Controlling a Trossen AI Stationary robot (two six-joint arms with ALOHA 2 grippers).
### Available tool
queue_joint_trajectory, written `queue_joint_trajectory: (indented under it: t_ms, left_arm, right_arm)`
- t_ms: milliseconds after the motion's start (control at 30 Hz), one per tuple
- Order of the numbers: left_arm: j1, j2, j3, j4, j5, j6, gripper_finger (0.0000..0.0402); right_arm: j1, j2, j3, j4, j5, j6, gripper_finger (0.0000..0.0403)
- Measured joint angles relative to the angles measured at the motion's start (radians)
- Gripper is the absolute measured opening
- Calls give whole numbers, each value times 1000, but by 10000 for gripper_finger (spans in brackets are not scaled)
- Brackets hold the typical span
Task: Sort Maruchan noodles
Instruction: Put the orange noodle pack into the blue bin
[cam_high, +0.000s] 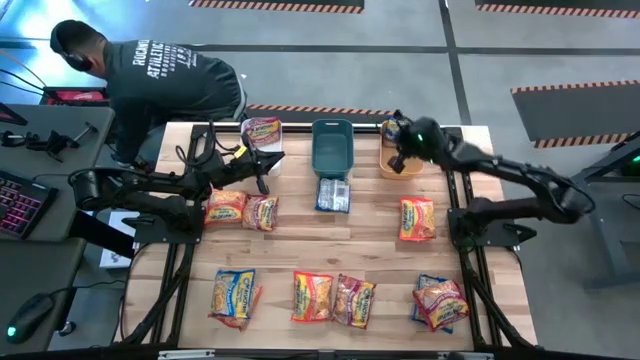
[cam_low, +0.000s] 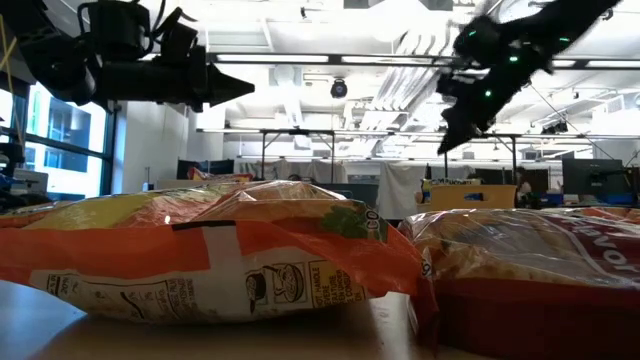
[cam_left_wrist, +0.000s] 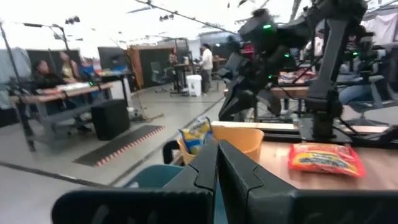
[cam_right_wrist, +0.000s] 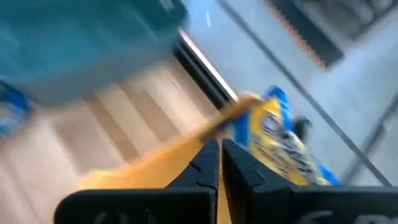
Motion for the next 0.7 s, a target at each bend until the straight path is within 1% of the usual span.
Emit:
queue_joint_trajectory:
  t_ms: [133,200,267,367,467,567,633,700]
  left_arm:
    - [0,0,17,-67,70,-32,1]
    - [-11,0,58,-153,116,-43,1]
    - [-39,0,118,-291,139,-44,0]
    - [-108,0,219,-563,140,-40,0]
    - [-185,0,307,-825,103,-59,0]
    - [-248,0,365,-1008,106,-170,2]
    - [-290,0,379,-1097,137,-273,10]
    - [-339,4,378,-1152,178,-404,23]
  right_arm:
    - [114,-114,-178,342,-27,122,0]
    - [162,-152,-236,488,-55,161,0]
    - [193,-179,-274,588,-99,192,0]
    - [227,-193,-296,630,-156,203,0]
    - [255,-188,-297,630,-161,182,0]
    - [281,-182,-297,626,-161,146,0]
    - [296,-182,-297,628,-167,125,0]
    - [305,-183,-297,628,-182,109,0]
